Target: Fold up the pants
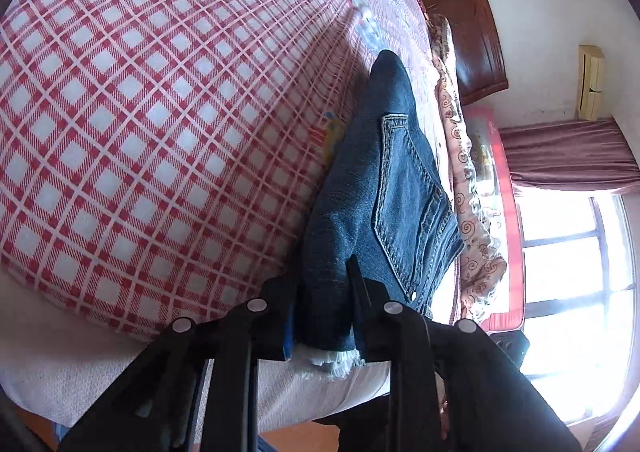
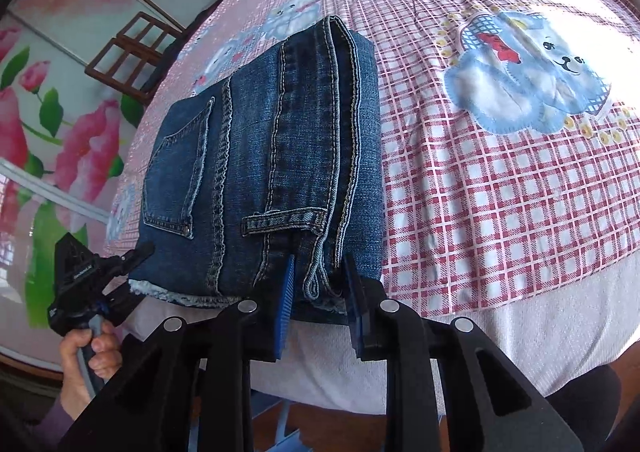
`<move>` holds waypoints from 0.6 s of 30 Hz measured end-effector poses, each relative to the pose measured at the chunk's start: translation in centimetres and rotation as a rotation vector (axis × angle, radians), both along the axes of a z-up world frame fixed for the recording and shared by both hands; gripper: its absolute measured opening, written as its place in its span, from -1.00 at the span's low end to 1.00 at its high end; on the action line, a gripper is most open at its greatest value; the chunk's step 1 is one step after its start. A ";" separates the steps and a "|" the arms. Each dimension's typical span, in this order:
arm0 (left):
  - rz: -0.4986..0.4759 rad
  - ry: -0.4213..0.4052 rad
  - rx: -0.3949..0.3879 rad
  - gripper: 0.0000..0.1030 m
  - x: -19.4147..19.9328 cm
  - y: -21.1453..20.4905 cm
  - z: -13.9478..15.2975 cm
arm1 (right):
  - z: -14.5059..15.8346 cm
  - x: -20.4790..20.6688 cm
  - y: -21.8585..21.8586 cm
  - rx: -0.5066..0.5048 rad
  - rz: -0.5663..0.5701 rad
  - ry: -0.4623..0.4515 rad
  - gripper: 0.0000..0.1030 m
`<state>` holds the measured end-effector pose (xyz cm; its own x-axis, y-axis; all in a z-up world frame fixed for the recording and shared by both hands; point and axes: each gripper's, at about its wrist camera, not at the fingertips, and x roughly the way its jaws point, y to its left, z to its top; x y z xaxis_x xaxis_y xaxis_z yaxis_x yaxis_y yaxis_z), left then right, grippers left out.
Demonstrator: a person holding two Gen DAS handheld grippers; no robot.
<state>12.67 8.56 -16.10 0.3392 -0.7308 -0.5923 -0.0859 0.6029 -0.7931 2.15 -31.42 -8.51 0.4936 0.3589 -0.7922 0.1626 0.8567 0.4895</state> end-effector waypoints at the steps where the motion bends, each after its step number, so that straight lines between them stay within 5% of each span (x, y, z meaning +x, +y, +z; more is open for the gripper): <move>1: -0.013 -0.008 0.041 -0.39 -0.1 -0.3 0.7 | 0.1 -0.1 -0.1 0.009 -0.003 0.008 -0.57; 3: -0.013 -0.013 0.157 0.04 -0.1 -0.5 2.7 | 1.0 -0.5 -0.9 0.031 -0.025 0.003 -0.56; 4: 0.005 -0.037 0.242 0.44 -0.2 -0.4 4.1 | 1.7 -0.8 -1.5 0.035 -0.044 -0.018 -0.57; 5: 0.029 -0.091 0.319 0.57 -0.3 -0.3 5.5 | 2.6 -1.1 -2.1 0.041 -0.065 -0.040 -0.56; 8: 0.006 -0.270 0.466 0.70 -0.1 -1.4 9.6 | 4.6 -0.6 -4.3 0.075 -0.135 -0.100 -0.54; 11: -0.103 -0.373 0.478 0.75 0.9 -4.5 11.6 | 5.7 2.5 -5.6 0.083 -0.174 -0.132 -0.30; 18: -0.265 -0.388 0.552 0.75 3.5 -10.8 10.9 | 4.9 9.5 -5.0 0.063 -0.181 -0.074 -0.30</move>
<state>16.18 -2.26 -5.18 0.4528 -0.4473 -0.7713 0.3450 0.8856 -0.3111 11.64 -36.38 -3.66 0.6105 0.3071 -0.7301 0.2726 0.7840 0.5577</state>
